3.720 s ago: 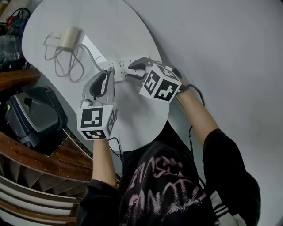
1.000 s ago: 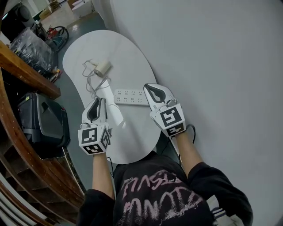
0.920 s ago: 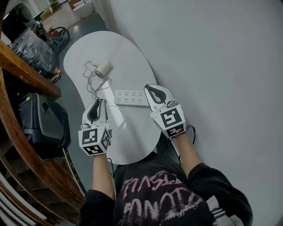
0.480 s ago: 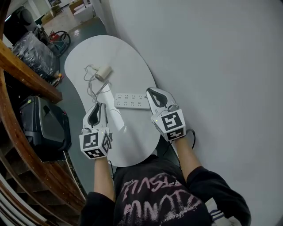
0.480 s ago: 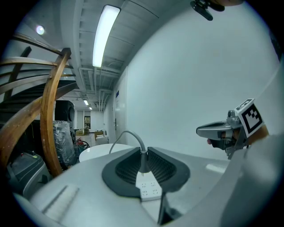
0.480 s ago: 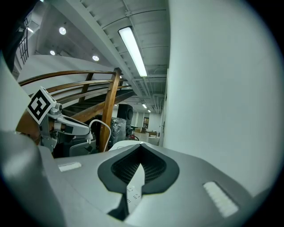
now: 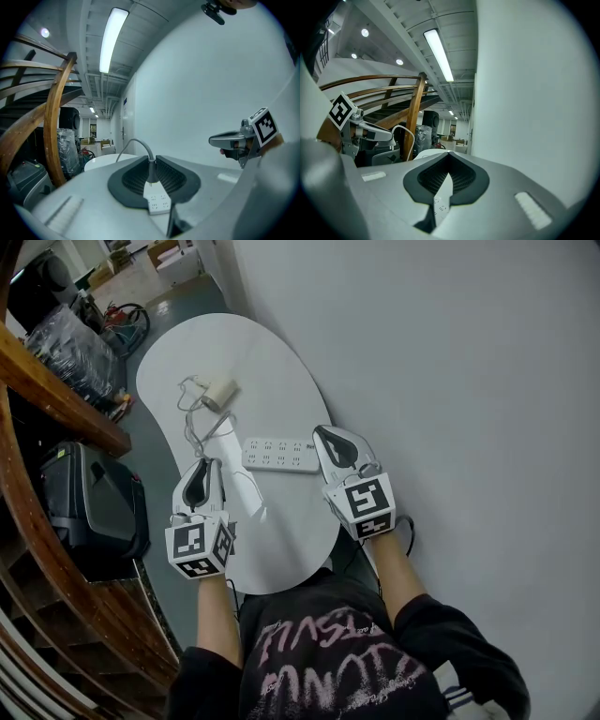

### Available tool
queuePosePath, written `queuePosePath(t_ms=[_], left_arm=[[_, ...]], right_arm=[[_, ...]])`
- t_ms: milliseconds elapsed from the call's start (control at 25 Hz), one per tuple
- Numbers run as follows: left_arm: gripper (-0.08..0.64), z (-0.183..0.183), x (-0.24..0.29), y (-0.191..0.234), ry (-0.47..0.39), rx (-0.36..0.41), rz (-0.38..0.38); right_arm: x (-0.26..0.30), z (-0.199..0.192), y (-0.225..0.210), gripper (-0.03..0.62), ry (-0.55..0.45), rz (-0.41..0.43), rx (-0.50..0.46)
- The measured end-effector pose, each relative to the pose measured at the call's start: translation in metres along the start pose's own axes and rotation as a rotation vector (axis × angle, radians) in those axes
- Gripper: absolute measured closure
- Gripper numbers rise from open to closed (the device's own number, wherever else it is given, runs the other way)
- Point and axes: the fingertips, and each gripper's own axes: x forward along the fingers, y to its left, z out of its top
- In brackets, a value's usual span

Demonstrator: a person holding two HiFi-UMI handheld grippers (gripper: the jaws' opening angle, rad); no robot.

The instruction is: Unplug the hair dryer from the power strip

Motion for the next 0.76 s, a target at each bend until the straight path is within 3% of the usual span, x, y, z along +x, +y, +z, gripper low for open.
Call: queuePosePath(t_ms=[760], left_arm=[[0.499, -0.004, 0.006, 0.004, 0.002, 0.027, -0.008]], right_arm=[[0.011, 0.002, 0.003, 0.584, -0.011, 0.027, -0.005]])
